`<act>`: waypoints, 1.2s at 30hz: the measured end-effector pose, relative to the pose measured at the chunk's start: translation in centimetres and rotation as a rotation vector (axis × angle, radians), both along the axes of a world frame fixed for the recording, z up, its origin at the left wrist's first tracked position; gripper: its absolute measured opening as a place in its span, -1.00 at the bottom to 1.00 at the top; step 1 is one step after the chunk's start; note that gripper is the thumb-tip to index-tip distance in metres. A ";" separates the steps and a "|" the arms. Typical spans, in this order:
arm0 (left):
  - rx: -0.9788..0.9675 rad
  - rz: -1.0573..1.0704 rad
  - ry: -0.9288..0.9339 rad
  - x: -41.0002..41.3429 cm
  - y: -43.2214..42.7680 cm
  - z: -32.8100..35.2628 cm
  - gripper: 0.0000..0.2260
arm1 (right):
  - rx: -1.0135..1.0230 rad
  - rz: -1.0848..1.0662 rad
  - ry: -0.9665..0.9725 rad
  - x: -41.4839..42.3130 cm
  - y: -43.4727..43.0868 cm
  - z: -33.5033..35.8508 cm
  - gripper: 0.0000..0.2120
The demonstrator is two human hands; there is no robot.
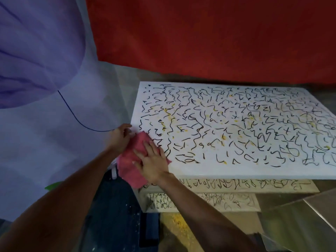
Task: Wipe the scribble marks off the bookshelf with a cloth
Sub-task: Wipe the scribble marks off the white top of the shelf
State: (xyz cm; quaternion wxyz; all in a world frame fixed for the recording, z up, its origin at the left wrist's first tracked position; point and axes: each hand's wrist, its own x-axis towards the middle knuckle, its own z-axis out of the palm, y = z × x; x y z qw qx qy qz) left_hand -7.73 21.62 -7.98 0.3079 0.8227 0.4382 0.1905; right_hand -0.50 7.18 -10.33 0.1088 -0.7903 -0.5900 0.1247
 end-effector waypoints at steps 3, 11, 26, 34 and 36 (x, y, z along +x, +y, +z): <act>-0.044 0.001 0.022 1.2 0.8 -1.1 -0.70 | 0.143 -0.085 -0.021 1.4 -0.8 -0.4 -0.61; -0.412 0.018 -0.159 2.7 0.3 -3.2 -0.58 | 0.138 -0.273 -0.018 3.1 -1.4 0.9 -0.41; -0.538 0.089 -0.418 3.0 0.4 -4.8 -0.60 | 0.315 -0.200 -0.011 1.9 -1.6 -0.8 -0.55; -0.597 -0.050 -0.298 2.4 1.9 -4.3 -0.60 | -0.047 -0.084 -0.095 2.5 1.6 -0.3 -0.24; -0.592 -0.035 -0.257 2.3 1.9 -4.3 -0.59 | 0.013 -0.153 -0.059 4.4 0.9 -0.5 -0.18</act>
